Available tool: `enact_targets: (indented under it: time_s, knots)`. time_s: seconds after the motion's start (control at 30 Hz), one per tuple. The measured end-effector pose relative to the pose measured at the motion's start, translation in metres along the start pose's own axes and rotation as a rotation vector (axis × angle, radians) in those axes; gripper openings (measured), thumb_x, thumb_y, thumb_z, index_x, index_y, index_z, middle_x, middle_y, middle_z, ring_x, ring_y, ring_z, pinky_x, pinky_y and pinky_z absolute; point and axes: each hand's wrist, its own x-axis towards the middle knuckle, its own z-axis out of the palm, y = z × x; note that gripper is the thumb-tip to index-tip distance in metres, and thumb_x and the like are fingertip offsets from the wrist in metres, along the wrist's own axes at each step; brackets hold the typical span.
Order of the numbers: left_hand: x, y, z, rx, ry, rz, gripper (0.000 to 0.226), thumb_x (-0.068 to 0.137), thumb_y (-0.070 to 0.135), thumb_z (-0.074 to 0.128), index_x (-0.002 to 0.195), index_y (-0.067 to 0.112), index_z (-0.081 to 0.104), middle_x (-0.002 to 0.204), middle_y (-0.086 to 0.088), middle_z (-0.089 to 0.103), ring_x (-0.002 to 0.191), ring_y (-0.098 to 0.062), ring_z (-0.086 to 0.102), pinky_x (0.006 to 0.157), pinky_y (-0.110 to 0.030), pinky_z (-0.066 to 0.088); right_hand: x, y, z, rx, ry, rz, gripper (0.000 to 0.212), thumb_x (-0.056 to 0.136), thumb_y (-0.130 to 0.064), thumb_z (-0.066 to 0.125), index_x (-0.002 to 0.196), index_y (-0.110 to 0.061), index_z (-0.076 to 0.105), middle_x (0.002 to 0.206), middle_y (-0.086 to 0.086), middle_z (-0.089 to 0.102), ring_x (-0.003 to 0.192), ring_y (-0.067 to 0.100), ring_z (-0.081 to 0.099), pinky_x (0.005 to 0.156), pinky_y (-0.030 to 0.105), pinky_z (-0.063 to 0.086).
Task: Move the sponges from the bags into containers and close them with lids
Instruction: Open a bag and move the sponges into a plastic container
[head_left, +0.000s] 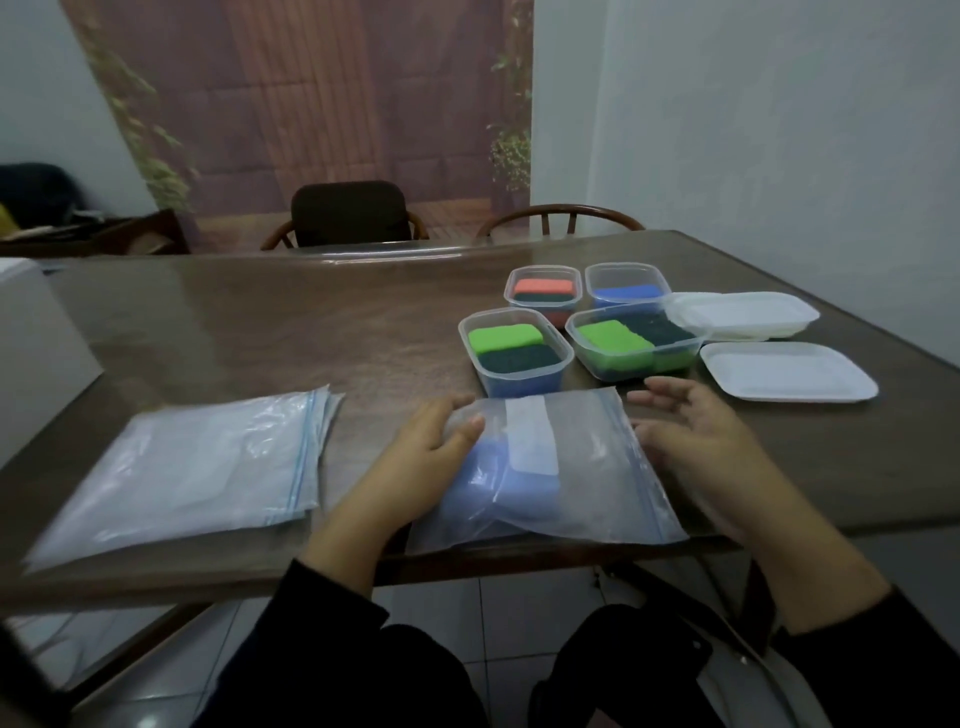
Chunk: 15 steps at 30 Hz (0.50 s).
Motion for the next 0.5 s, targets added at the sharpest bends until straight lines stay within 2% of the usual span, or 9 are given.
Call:
enact_targets:
  time_s: [0.1,0.17,0.27,0.33,0.4,0.5]
  knots:
    - [0.004,-0.002,0.007,0.077,-0.006,-0.006,0.038,0.098,0.028,0.042,0.134,0.019,0.048,0.142,0.001,0.045,0.129,-0.016,0.041,0.107,-0.026,0.029,-0.002,-0.002,0.005,0.42,0.069,0.114,0.034,0.084,0.012,0.053,0.111,-0.008,0.049,0.11,0.012,0.063,0.078,0.014,0.067,0.054,0.02,0.055]
    - [0.005,-0.004,0.008,0.098,-0.008,-0.007,0.037,0.099,0.027,0.04,0.133,0.018,0.051,0.141,0.0,0.046,0.131,-0.016,0.04,0.107,-0.025,0.025,-0.007,-0.004,0.009,0.496,0.012,0.182,0.03,0.082,0.008,0.057,0.11,-0.003,0.055,0.102,0.015,0.068,0.069,0.014,0.07,0.054,0.022,0.056]
    - [0.006,-0.007,0.009,0.111,-0.006,-0.032,0.038,0.1,0.028,0.038,0.133,0.017,0.051,0.143,0.001,0.045,0.133,-0.017,0.037,0.111,-0.027,0.023,-0.015,-0.01,0.015,0.248,-0.294,0.231,0.038,0.071,-0.009,0.068,0.108,-0.002,0.067,0.095,0.015,0.073,0.073,0.019,0.071,0.056,0.025,0.057]
    - [0.007,-0.009,0.01,0.129,-0.009,-0.055,0.039,0.1,0.031,0.036,0.134,0.018,0.05,0.145,0.002,0.043,0.134,-0.017,0.036,0.114,-0.032,0.023,-0.016,-0.011,0.02,0.007,-0.416,0.221,0.027,0.074,-0.015,0.07,0.1,-0.006,0.07,0.082,0.009,0.074,0.064,0.016,0.068,0.051,0.023,0.053]
    - [0.007,-0.009,0.011,0.142,-0.017,-0.076,0.04,0.1,0.033,0.034,0.135,0.02,0.049,0.146,0.003,0.042,0.134,-0.018,0.036,0.115,-0.035,0.023,-0.011,-0.011,0.026,-0.199,-0.445,0.187,0.012,0.083,-0.021,0.068,0.089,-0.012,0.071,0.066,0.0,0.07,0.055,0.01,0.063,0.049,0.022,0.048]
    - [0.008,-0.008,0.011,0.154,-0.027,-0.091,0.042,0.1,0.035,0.032,0.137,0.022,0.047,0.147,0.003,0.041,0.136,-0.018,0.034,0.116,-0.038,0.022,0.008,-0.007,0.036,-0.293,-0.409,0.141,0.018,0.091,-0.021,0.058,0.075,-0.015,0.062,0.061,0.0,0.058,0.055,0.007,0.055,0.053,0.018,0.044]
